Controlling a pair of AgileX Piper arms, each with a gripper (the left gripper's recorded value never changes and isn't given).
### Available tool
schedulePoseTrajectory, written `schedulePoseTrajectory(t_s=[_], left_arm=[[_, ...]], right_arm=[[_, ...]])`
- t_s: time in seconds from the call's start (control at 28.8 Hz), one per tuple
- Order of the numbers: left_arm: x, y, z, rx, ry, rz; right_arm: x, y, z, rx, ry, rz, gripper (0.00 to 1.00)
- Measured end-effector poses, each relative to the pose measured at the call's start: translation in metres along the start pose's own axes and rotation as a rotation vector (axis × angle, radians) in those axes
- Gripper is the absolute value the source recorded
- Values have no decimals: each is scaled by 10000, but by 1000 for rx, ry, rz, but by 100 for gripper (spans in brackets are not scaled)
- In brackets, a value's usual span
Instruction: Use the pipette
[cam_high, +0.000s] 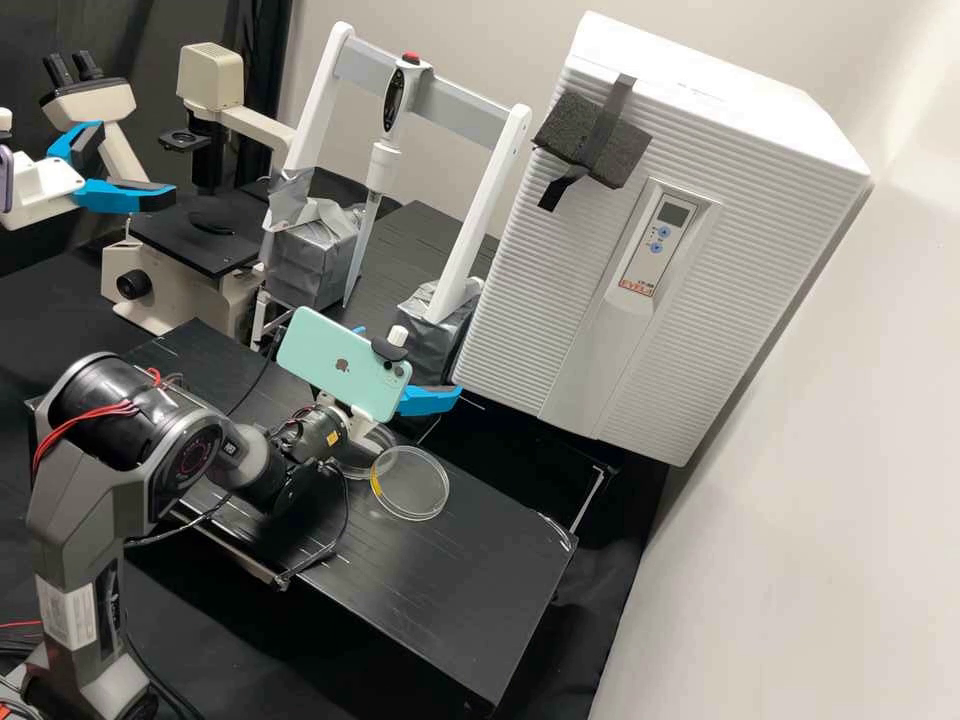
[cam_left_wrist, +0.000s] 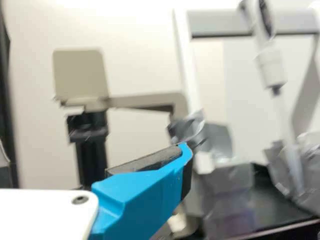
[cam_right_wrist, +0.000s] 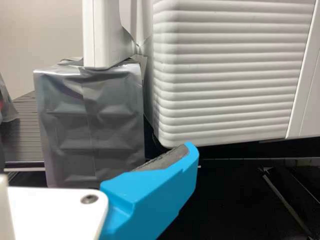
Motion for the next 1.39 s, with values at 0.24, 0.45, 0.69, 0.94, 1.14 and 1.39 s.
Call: schedulePoseTrajectory(t_s=[0.24,0.45,0.69,0.94,1.14,1.39], left_arm=[[-63,185,180,-9,-63,57],[-67,192,201,-11,-70,59],[-70,186,206,-8,-71,57],[-71,181,234,-16,-78,56],[-99,140,224,-17,-73,40],[-100,139,220,-21,-68,41]], right_arm=[[0,0,0,0,0,0,100],[0,0,0,0,0,0,100],[-218,246,-277,39,111,62,100],[-410,486,-823,58,320,136,100],[-356,577,-1259,50,407,132,100],[-175,688,-1687,26,425,156,100]])
